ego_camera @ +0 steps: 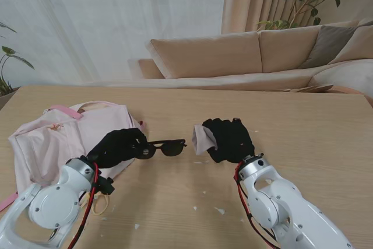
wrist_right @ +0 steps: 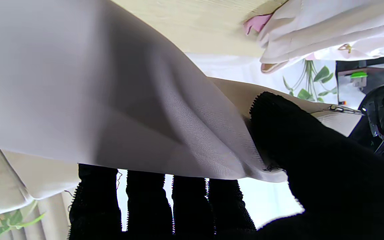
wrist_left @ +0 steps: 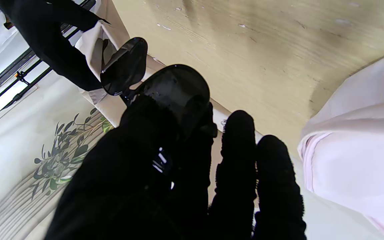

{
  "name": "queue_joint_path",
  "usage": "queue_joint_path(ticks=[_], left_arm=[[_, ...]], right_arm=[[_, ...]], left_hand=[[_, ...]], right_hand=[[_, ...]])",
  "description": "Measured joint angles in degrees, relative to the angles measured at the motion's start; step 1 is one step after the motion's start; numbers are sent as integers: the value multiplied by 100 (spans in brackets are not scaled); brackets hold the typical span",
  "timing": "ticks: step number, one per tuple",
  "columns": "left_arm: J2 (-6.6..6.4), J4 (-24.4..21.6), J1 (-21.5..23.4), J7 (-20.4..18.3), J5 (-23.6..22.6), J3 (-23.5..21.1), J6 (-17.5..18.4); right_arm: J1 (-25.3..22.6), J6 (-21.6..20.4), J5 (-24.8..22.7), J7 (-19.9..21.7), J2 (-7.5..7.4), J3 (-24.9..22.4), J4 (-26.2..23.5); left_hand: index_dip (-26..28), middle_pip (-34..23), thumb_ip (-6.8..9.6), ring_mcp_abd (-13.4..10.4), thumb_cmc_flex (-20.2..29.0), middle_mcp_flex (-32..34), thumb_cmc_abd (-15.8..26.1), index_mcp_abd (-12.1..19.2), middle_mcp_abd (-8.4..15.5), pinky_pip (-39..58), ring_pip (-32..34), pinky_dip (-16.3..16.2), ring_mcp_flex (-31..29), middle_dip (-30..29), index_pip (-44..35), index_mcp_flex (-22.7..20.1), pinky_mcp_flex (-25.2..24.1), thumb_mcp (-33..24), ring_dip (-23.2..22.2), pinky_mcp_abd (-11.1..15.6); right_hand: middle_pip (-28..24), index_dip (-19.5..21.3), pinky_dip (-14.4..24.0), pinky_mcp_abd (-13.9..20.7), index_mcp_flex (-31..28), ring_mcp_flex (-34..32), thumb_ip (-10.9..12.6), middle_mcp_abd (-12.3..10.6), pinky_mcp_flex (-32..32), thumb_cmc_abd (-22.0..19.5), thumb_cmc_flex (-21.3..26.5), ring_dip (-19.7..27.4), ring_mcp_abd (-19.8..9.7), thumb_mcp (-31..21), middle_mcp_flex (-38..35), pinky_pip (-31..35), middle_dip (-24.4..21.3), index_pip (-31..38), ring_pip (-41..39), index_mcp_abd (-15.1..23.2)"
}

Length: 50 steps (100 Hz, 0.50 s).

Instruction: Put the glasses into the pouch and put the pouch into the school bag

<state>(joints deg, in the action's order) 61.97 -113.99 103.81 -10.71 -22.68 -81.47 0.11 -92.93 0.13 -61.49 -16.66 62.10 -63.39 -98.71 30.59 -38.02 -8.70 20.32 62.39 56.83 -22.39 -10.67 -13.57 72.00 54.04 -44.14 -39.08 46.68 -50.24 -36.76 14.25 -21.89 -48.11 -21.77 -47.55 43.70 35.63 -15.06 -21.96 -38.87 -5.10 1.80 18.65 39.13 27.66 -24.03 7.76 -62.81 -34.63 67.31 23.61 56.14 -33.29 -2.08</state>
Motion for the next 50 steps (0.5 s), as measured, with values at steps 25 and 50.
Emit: queue_joint_path(ticks=[25,50], left_arm=[[-31,-135,22,-245,489,-40,-443],[-43,-205,-29,-550,1250,-43,-918]], right_arm=[[130,29,-118,-303,3,208,147],[130,87,-345,-550,-1,309,215]], left_hand=[[-4,-98,-1,20,17,0,0,-117,-48,12,13,-4,0,-13,0,0,0,-10,-2,-63],[-5,-145,-1,69,63,0,0,-195,-115,76,26,-63,-64,-71,0,0,1,-10,-4,-79]], right_hand=[[0,0,0,3,-18,0,0,-12,40,0,-2,0,-1,-1,0,1,9,0,0,0],[0,30,0,3,-25,-1,1,-19,46,0,-3,0,-1,-2,0,4,21,1,0,0]])
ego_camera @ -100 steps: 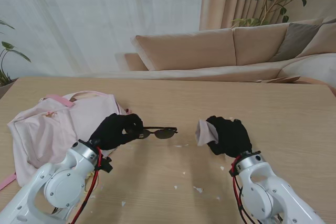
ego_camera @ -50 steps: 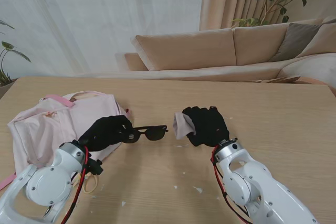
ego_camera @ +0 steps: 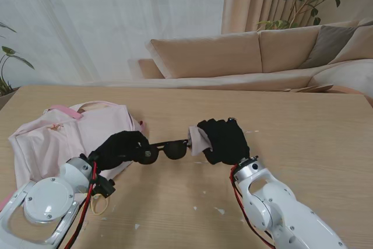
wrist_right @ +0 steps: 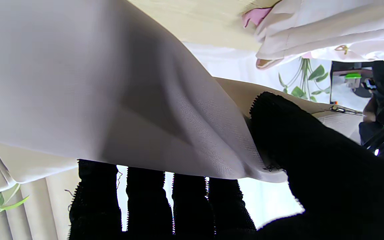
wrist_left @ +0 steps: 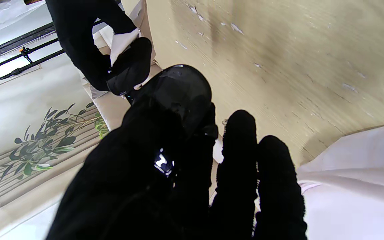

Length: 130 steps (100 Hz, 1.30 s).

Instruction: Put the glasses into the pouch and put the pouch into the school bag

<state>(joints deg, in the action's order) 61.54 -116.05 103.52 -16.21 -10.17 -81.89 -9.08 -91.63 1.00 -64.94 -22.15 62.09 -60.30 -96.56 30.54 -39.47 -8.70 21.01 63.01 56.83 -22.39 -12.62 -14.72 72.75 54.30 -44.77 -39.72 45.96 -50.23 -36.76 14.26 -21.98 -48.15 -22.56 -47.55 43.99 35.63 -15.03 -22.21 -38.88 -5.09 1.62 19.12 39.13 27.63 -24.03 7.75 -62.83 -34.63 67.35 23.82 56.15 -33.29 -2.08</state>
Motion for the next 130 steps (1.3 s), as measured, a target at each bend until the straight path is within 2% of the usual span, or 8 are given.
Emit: queue_joint_path(ticks=[42,80,110,130], left_arm=[[12,-85,-123,96,-56,153,-528],[15,-86,-271,-100,524,197,-972],[33,-93,-296,6,417,230,-1137],[56,-93,-320,101,419,275,-1201]], right_arm=[[-65,20,-2,-111,3,10,1],[-16,121,-277,-312,-27,151,33],[-23,182,-293,-353,-25,167,40],[-16,234,-531,-366,-52,199,32]], left_hand=[[-12,-74,0,11,8,1,0,-98,-8,74,93,-8,-73,0,-1,0,49,0,-17,-54],[-71,-146,0,23,21,68,0,-202,-46,104,130,-70,-133,-2,-64,0,92,0,-20,-67],[-127,-149,0,60,66,68,0,-270,-75,146,176,-77,-217,-7,-67,0,172,0,-22,-136],[-153,-149,0,80,68,177,0,-346,-76,153,197,-79,-281,-80,-124,0,230,0,-22,-199]], right_hand=[[0,67,0,1,-2,0,1,-1,0,0,-1,0,0,0,0,1,1,0,0,0],[0,127,2,4,-7,0,2,-2,2,0,-5,0,0,-1,0,10,4,-9,0,-1],[0,139,2,4,-11,0,3,-2,2,0,-6,0,0,-1,0,11,5,-10,0,-1],[0,199,2,4,-13,0,3,-16,4,0,-7,0,0,-2,0,12,12,-10,0,2]])
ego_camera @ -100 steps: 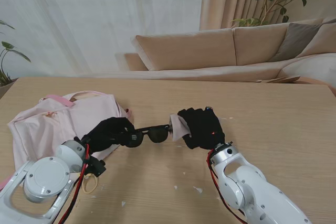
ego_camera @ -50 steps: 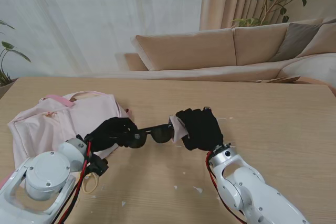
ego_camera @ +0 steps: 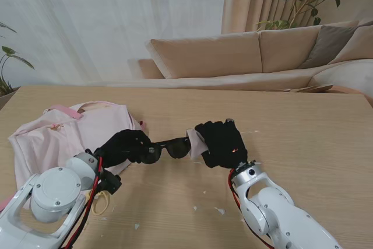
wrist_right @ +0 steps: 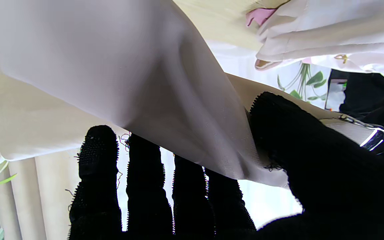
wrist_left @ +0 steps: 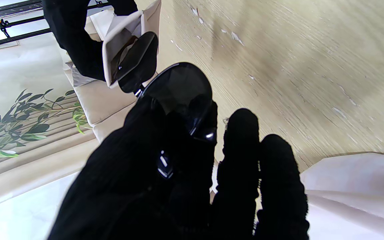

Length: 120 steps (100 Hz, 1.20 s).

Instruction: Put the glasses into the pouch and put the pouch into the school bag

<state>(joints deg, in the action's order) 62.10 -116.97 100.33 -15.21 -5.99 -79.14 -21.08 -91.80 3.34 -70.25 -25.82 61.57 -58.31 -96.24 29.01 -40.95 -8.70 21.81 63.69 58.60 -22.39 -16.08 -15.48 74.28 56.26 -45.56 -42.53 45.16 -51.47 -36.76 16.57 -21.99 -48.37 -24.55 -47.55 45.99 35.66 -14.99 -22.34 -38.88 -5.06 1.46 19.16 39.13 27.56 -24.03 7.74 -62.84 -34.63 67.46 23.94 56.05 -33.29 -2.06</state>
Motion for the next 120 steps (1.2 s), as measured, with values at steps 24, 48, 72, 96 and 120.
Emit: queue_joint_path(ticks=[24,48,72,96,120], left_arm=[[2,0,-71,-6,7,79,-68],[8,0,-133,82,-48,183,-129],[102,24,-174,600,-97,367,-143],[156,71,-227,687,-77,437,-137],[183,104,-247,761,79,445,-126]], right_arm=[[60,108,-261,-21,-57,133,-6],[138,194,-376,10,-81,245,-11],[240,242,-334,98,-87,418,-26],[328,242,-141,115,-71,552,-20],[370,207,101,115,-31,639,-3]], left_hand=[[-46,0,0,4,0,32,0,-28,-1,1,0,-1,0,-74,-13,0,27,0,0,-2],[-48,0,0,7,1,52,0,-62,-1,1,0,-1,-2,-77,-22,0,35,0,0,-5],[-55,-142,0,14,1,53,0,-76,-2,4,0,-2,-2,-81,-24,0,36,0,0,-7],[-46,-143,0,32,2,53,0,-143,-18,6,0,-2,-2,-98,-274,90,37,-1,-1,-12],[14,-144,0,32,2,53,2,-196,-45,6,1,-2,-2,-128,-315,97,37,-17,-1,-13]], right_hand=[[0,2,1,1,0,0,0,-57,4,1,-1,0,-2,0,0,70,34,0,-1,124],[-25,3,57,2,-1,0,0,-108,4,2,-18,-1,-3,0,0,72,136,10,-1,135],[-84,5,66,3,-1,0,0,-130,4,2,-170,-62,-8,0,0,76,218,19,-3,132],[-82,6,67,3,-1,0,29,-130,2,66,-88,-63,-9,-29,0,76,231,-73,-4,117],[-67,-10,68,3,-1,0,31,-67,-2,126,-174,-65,-10,-19,1,76,231,-347,-5,-41]])
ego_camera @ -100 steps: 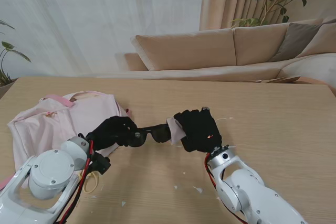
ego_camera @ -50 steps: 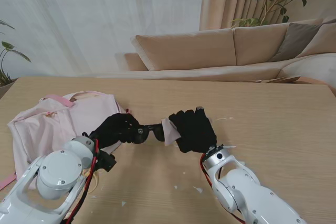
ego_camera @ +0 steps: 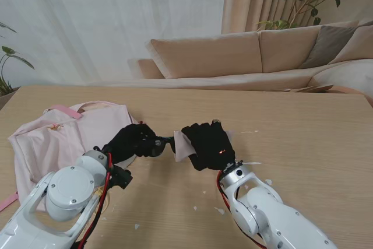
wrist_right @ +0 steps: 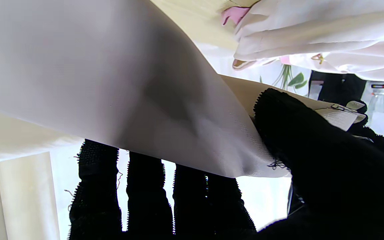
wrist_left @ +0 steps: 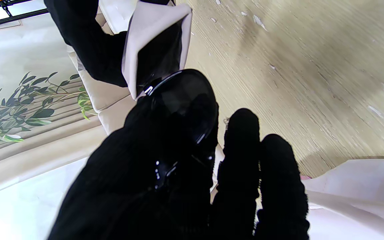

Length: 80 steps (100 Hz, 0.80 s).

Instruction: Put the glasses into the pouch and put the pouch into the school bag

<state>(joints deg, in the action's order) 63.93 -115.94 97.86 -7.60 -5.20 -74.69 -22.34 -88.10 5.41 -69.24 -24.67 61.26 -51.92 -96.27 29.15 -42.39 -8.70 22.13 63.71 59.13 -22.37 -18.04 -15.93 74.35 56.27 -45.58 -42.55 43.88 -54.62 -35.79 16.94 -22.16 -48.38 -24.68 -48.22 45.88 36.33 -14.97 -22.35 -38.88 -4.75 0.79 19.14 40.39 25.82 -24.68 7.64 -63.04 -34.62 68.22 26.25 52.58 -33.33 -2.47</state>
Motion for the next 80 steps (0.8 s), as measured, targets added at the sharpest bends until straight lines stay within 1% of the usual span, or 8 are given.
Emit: queue_joint_path(ticks=[11,15,31,35,57,69,76,80], left_arm=[[3,2,0,-12,31,8,6],[4,2,1,-20,39,13,10],[5,7,-2,-38,56,32,27],[5,9,-6,-40,57,42,27],[5,12,-34,-59,80,90,27],[6,12,-37,-63,104,92,25],[9,11,-32,-65,128,77,24],[10,7,-26,-81,144,60,24]], right_arm=[[19,-35,62,21,22,34,0],[25,-48,87,29,31,45,-2],[43,-95,178,52,61,80,-13],[48,-101,197,52,66,89,-14],[94,-116,319,4,95,168,-16],[119,-145,394,-60,124,191,14],[122,-147,394,-72,133,191,23],[122,-146,393,-72,134,188,25]], left_hand=[[1,0,0,1,0,0,0,0,-33,0,0,0,0,-8,-1,1,0,-1,0,0],[2,0,0,1,0,0,0,0,-33,0,0,0,0,-8,-1,1,0,-1,0,0],[2,0,0,1,0,0,0,-1,-33,0,0,0,0,-10,-1,2,0,-1,0,-1],[2,0,0,1,0,0,0,-2,-33,0,0,0,0,-11,-1,2,0,-1,0,-1],[2,0,0,1,0,0,0,-5,-33,0,0,-1,0,-12,-1,2,-1,-1,0,-1],[1,8,0,1,0,0,0,-6,-33,0,-1,-1,0,-22,-1,3,-18,3,0,-1],[-143,83,0,4,0,-1,0,-6,-33,-10,-110,-1,32,-102,17,3,-140,51,0,-4],[-317,164,7,28,-2,-79,0,-6,-33,-54,-233,0,187,-147,93,23,-271,68,7,-5]], right_hand=[[10,-68,4,0,0,0,0,8,-5,-1,-70,-8,0,35,27,0,0,-104,-1,-1],[51,-76,43,0,0,0,0,9,-8,-11,-188,-8,0,43,27,0,0,-153,-1,-1],[59,-238,57,0,0,14,0,20,-46,-13,-203,-9,0,238,62,1,-10,-340,-39,-1],[71,-290,57,0,0,15,0,30,-53,-15,-268,-9,0,277,119,1,-16,-366,-39,-1],[53,-305,67,0,0,16,0,31,-57,-18,-299,-10,0,349,119,1,-16,-328,-39,-1],[50,-267,69,0,0,16,0,31,-36,-18,-299,-68,0,230,119,2,0,-176,-39,5],[40,-264,69,0,0,16,0,31,-9,-18,-299,-69,0,175,118,2,2,-146,-62,6],[39,-264,69,0,-1,16,0,31,-4,-18,-298,-69,0,170,114,2,2,-137,-63,7]])
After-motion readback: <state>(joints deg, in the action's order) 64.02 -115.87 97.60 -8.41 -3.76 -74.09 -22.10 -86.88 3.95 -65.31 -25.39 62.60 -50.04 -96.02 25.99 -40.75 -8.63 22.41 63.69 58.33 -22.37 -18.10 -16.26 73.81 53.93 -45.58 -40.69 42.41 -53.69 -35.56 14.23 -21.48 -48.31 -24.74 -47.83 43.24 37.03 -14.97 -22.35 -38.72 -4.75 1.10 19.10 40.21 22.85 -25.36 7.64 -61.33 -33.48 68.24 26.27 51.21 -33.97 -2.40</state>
